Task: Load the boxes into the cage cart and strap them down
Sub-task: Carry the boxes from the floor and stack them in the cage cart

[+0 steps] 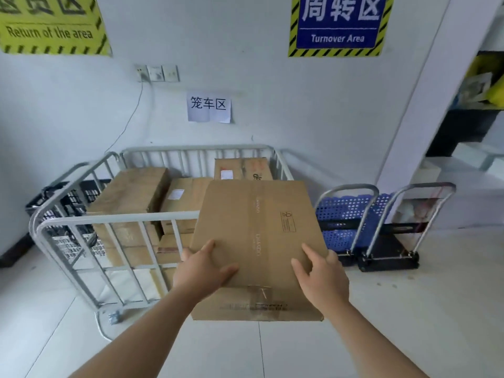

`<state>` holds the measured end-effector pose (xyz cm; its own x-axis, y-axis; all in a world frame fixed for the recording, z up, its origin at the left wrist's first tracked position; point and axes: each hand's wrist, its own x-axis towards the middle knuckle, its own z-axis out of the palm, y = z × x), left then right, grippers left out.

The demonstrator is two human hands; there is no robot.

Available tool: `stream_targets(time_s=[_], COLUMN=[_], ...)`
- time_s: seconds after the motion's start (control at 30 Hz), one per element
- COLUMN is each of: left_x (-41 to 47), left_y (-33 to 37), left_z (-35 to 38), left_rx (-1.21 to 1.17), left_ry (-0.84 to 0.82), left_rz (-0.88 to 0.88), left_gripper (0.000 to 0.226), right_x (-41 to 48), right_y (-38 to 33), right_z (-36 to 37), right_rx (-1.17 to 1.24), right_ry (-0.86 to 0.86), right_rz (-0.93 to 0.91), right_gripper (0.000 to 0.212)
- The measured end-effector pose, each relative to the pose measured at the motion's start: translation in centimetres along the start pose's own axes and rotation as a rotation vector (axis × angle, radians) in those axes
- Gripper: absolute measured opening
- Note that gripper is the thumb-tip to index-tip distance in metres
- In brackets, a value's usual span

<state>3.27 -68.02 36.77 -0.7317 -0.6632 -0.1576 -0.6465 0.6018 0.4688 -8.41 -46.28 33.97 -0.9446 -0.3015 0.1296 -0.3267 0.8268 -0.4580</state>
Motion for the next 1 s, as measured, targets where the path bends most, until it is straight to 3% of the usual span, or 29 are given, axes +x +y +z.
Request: stream_targets(time_s=[0.47,1.0], left_x=[19.0,46.1], left_y=[-4.1,-13.7], left_z=[-5.9,-17.0], left_rx=[-0.053,0.027], left_ry=[0.23,0.174], left_rz=[-0.268,-0.212], left_gripper=[0.097,0.096], right_x=[23.3,40.4], right_y=[-13.9,-32.7], right_z=[8.4,21.6], right_rx=[0.017,0.061], right_ry=[-0.114,-0.088], right_rz=[-0.358,-0.236], right_gripper=[0.059,0.057])
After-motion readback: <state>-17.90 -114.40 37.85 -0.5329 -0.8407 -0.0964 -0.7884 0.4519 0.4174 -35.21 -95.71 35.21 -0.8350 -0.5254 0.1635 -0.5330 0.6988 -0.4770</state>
